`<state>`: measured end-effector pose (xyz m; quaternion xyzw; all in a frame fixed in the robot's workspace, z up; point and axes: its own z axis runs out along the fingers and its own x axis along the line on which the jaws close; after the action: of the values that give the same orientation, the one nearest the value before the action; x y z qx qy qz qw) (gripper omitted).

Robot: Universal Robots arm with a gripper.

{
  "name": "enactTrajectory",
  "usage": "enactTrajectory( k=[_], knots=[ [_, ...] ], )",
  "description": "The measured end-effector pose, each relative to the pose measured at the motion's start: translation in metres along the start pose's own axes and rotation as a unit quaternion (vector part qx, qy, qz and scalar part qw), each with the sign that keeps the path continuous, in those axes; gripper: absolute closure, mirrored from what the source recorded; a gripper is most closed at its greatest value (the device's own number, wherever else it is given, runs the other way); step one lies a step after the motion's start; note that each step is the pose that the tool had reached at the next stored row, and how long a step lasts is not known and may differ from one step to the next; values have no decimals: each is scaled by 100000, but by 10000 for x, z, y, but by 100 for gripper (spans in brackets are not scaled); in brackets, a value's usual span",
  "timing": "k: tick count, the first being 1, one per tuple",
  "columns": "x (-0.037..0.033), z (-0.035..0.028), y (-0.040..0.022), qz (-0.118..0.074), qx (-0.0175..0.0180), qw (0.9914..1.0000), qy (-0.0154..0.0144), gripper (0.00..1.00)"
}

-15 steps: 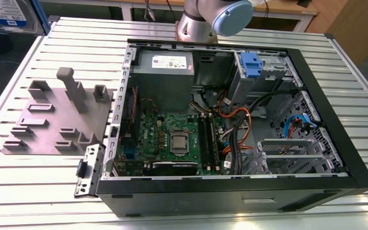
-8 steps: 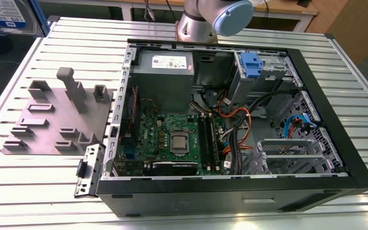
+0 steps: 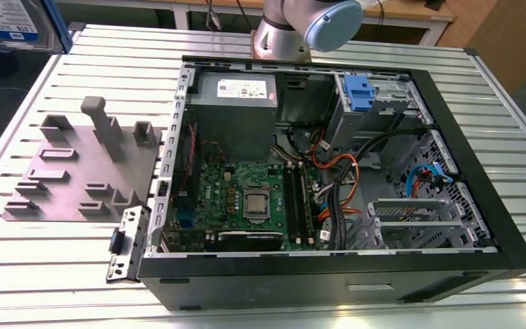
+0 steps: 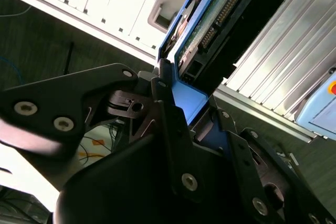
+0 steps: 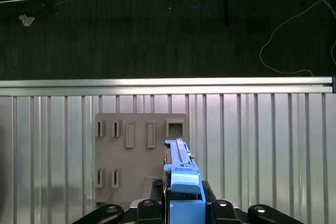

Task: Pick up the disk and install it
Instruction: 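Pick up the disk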

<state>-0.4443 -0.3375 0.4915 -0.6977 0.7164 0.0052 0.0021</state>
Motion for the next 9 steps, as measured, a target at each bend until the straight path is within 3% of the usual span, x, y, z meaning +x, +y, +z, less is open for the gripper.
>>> enactTrajectory(
  k=[9],
  knots=[
    [0,-2,-26,0,-4,100000,1,64]
  ],
)
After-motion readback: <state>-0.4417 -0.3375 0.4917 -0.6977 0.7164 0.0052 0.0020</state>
